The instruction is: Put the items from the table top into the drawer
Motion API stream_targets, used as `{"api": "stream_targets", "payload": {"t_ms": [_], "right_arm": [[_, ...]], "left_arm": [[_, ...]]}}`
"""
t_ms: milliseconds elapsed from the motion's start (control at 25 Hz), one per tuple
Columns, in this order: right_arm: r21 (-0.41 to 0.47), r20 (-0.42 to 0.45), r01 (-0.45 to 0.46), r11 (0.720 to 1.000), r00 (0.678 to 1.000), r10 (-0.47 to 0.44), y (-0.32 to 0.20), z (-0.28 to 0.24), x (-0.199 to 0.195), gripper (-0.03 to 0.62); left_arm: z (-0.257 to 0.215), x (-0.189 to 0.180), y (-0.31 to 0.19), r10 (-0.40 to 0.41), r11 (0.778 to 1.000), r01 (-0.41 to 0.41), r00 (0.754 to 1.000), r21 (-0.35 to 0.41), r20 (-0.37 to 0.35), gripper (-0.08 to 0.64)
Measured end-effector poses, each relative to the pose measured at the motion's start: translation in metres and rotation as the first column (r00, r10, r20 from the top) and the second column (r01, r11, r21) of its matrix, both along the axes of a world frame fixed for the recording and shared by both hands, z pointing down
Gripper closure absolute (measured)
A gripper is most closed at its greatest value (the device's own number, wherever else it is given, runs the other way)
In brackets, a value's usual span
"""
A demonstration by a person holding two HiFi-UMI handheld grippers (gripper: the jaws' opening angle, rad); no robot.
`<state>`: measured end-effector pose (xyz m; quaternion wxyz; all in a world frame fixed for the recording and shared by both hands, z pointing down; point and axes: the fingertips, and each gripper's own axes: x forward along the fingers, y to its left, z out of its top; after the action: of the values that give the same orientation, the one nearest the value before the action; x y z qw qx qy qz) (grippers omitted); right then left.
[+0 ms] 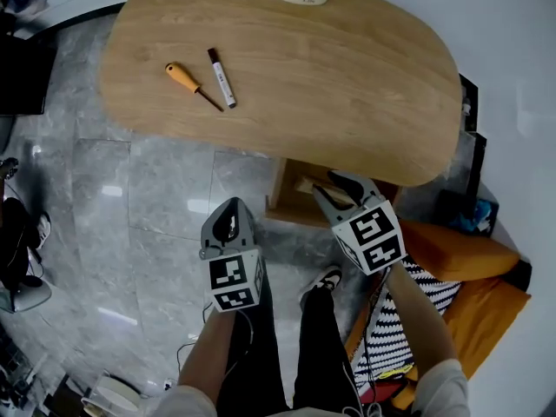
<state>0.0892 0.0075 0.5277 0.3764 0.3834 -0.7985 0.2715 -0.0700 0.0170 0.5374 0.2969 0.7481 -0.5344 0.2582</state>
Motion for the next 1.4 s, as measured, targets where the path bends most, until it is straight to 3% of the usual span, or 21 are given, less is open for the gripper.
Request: {"api": "stream_targets", "payload": {"t_ms": [400,680,1400], "right_arm": [[0.049,0.037,0.046,0.998,0.998,-0.048,-0.102,-0.010,-0.100,0.460],[0.038,0.038,0.028,0.999,0.999,-0.029,-0.153,-0.003,-0.140,0.462],[0.003,-0.042,-0.073,0.997,0.996,0.074,-0.231,0.056,-0.168,0.460]], "left_arm": [[-0.017,-0.096,-0.064,-0.054,0.997,0.051,0.997,0.051,0.061,0.551],[-0.012,-0.152,-0.097,-0.131,0.991,0.128,0.989,0.043,0.068,0.549],[0.031,-0.183,-0.136,-0.131,0.991,0.132,0.990,-0.017,0.060,0.549]]}}
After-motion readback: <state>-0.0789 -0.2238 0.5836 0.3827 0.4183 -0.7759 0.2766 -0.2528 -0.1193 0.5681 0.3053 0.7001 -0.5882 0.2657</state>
